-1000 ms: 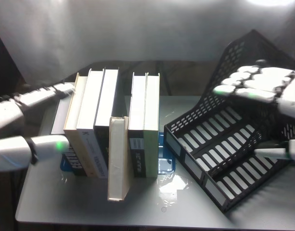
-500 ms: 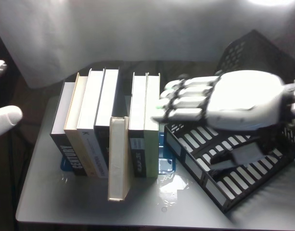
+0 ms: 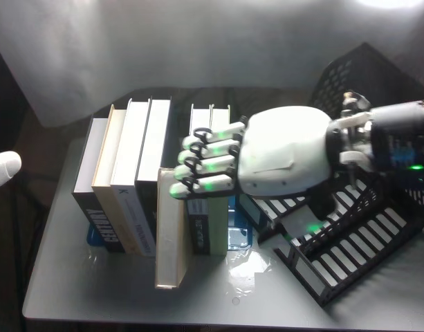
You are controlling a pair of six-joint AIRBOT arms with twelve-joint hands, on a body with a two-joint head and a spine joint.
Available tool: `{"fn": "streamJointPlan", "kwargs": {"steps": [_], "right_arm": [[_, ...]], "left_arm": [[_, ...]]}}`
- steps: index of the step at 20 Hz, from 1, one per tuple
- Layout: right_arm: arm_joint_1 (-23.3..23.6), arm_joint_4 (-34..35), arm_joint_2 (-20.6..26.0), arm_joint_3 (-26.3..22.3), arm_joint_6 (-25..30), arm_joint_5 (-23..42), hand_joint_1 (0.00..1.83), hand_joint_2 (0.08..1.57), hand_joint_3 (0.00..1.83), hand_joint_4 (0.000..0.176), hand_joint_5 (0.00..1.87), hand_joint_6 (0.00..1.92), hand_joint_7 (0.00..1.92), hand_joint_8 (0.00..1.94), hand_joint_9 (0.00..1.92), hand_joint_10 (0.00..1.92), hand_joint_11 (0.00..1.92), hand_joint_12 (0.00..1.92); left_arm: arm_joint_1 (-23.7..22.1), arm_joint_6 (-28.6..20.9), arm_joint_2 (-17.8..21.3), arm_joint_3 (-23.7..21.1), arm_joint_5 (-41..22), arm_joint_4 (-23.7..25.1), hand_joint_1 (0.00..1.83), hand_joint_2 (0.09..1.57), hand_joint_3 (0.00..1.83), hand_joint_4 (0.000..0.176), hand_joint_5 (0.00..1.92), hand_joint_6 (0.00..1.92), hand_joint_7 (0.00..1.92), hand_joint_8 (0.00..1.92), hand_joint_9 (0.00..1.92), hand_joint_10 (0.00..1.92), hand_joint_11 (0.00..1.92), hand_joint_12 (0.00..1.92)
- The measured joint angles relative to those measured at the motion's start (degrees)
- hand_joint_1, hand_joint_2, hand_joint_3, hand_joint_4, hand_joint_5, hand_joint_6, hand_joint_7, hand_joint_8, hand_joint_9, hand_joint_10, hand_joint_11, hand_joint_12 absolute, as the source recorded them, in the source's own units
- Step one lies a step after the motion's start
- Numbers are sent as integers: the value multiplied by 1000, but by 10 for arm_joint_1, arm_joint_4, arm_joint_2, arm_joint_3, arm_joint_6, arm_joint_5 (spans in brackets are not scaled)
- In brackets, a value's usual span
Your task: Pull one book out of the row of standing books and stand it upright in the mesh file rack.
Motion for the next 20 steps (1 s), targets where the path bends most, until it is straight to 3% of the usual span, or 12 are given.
{"fn": "streamJointPlan", "kwargs": {"steps": [2, 4, 6, 7, 8, 10, 14, 20], "right_arm": [[3, -30, -14, 12, 16, -1, 730, 1063, 0, 0, 0, 0, 0, 0, 0, 0, 0, 0], [8, -62, -29, 21, 31, -1, 893, 989, 0, 0, 0, 0, 0, 0, 0, 0, 0, 0], [19, -104, -46, 34, 59, 6, 911, 947, 0, 0, 0, 0, 0, 0, 0, 0, 0, 0], [20, -121, -53, 39, 69, 7, 911, 947, 0, 0, 0, 0, 0, 0, 0, 0, 0, 0], [22, -134, -65, 50, 80, 9, 783, 1012, 0, 0, 0, 0, 0, 0, 0, 0, 0, 0], [22, -149, -80, 62, 85, 10, 701, 1007, 0, 0, 0, 0, 0, 0, 0, 0, 0, 0], [23, -179, -107, 80, 96, 14, 715, 968, 0, 0, 0, 0, 0, 0, 0, 0, 0, 0], [24, -196, -141, 100, 103, 14, 879, 929, 0, 0, 0, 0, 0, 0, 0, 0, 0, 0]], "left_arm": [[-6, 0, 0, 5, 9, 8, 501, 1262, 0, 0, 0, 0, 0, 0, 0, 0, 0, 0], [-14, 0, 0, 10, 22, 21, 537, 1262, 0, 0, 0, 0, 0, 0, 0, 0, 0, 0], [-16, 0, 0, 11, 31, 31, 529, 1263, 1, 7, 0, 0, 0, 0, 0, 0, 0, 0], [-16, 0, 0, 13, 32, 33, 529, 1263, 1, 7, 0, 0, 0, 0, 0, 0, 0, 0], [-17, 0, 0, 15, 34, 31, 532, 1261, 0, 0, 0, 0, 0, 0, 0, 0, 0, 0], [-22, 0, 0, 20, 37, 31, 544, 1262, 0, 0, 0, 0, 0, 0, 0, 0, 0, 0], [-23, 0, 0, 22, 40, 32, 550, 1246, 0, 7, 0, 0, 0, 0, 0, 0, 0, 0], [-23, 0, 0, 23, 34, 24, 605, 1235, 0, 0, 7, 3, 0, 0, 0, 0, 0, 0]]}}
